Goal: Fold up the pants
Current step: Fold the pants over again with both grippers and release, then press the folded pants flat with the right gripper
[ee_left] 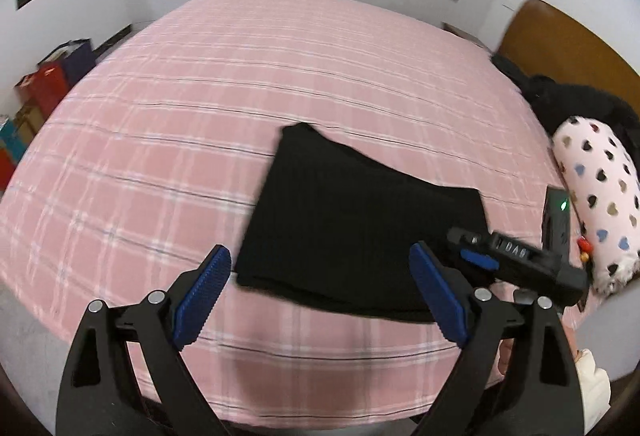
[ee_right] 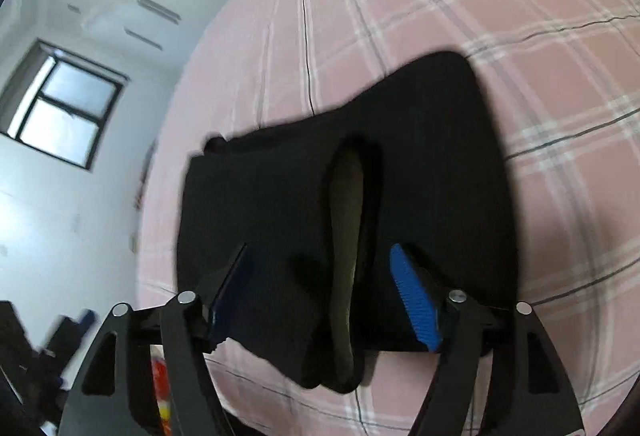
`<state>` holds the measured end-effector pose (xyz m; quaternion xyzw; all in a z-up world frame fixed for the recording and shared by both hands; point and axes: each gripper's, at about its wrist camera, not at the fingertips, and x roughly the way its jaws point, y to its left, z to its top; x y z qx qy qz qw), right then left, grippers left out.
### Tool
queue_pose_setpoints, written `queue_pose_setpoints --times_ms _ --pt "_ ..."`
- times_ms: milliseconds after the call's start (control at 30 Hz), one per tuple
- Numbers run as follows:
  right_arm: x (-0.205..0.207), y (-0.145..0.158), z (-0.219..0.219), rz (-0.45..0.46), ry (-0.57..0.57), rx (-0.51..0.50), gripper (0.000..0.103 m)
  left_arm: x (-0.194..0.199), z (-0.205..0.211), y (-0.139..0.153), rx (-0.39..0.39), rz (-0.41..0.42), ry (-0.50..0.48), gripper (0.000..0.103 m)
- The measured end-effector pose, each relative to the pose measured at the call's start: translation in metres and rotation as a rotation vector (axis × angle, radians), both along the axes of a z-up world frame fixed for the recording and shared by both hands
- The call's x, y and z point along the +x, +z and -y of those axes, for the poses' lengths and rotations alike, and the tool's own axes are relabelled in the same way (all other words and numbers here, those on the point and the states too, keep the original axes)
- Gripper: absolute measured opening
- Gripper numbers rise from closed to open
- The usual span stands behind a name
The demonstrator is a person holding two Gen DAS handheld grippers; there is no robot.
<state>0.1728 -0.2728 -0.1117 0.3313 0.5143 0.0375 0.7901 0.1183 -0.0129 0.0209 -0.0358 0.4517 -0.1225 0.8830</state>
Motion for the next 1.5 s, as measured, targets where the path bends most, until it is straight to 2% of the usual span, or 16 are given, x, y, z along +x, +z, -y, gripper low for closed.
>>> queue_pose_setpoints --times_ms 67,100,133,233,400,467,567,767,833,900,1000,1033,1100,1233,1400,1500 --pt "0.003 -0.001 -0.016 0.018 0.018 -0.083 0.069 0.002 -0.017 0.001 0.016 0.013 0.029 0.088" --pt "0.007 0.001 -0.027 0.028 0.054 -0.095 0.035 0.005 -0.023 0.000 0.027 0.012 0.041 0.088" --pt "0.011 0.004 -0.032 0.019 0.060 -0.097 0.021 0.007 -0.027 0.000 0.029 0.010 0.048 0.088" --pt "0.015 0.048 -0.035 0.121 0.067 -0.095 0.012 0.013 -0.040 -0.001 0.025 0.006 0.075 0.088" --pt "0.010 0.128 -0.008 0.276 0.056 -0.207 0.008 0.021 -0.043 -0.006 0.005 -0.003 0.094 0.088" --pt "0.016 0.107 0.009 0.190 0.098 -0.248 0.008 0.023 -0.039 -0.012 -0.002 -0.016 0.083 0.088" --pt "0.020 0.025 0.024 -0.052 0.109 -0.253 0.009 0.026 -0.024 -0.026 0.016 -0.042 0.064 0.088" --pt "-0.007 0.040 0.032 0.050 -0.010 -0.196 0.020 0.041 0.003 -0.044 0.050 -0.096 0.019 0.088" --pt "-0.009 0.039 0.030 0.037 -0.001 -0.168 0.049 0.049 0.009 -0.051 0.054 -0.120 0.008 0.089" --pt "-0.007 0.026 0.024 0.004 0.024 -0.115 0.061 0.059 0.013 -0.057 0.041 -0.151 0.011 0.089" --pt "-0.009 0.012 0.014 -0.025 0.032 -0.172 0.057 0.064 0.013 -0.059 0.015 -0.169 0.031 0.089" --pt "-0.006 0.012 0.013 -0.028 0.034 -0.186 0.048 0.064 0.014 -0.060 0.012 -0.171 0.035 0.089" --pt "-0.005 0.025 0.014 0.011 0.025 -0.149 0.010 0.064 0.016 -0.060 0.029 -0.178 0.031 0.089" --pt "-0.015 0.073 0.018 0.121 0.017 -0.253 0.009 0.063 0.020 -0.057 0.069 -0.164 0.008 0.089" --pt "-0.016 0.020 0.024 -0.029 0.011 -0.307 0.009 0.068 0.028 -0.067 0.106 -0.182 -0.005 0.089" --pt "-0.014 0.031 0.020 -0.017 -0.025 -0.281 0.019 0.069 0.032 -0.070 0.122 -0.187 -0.011 0.089"
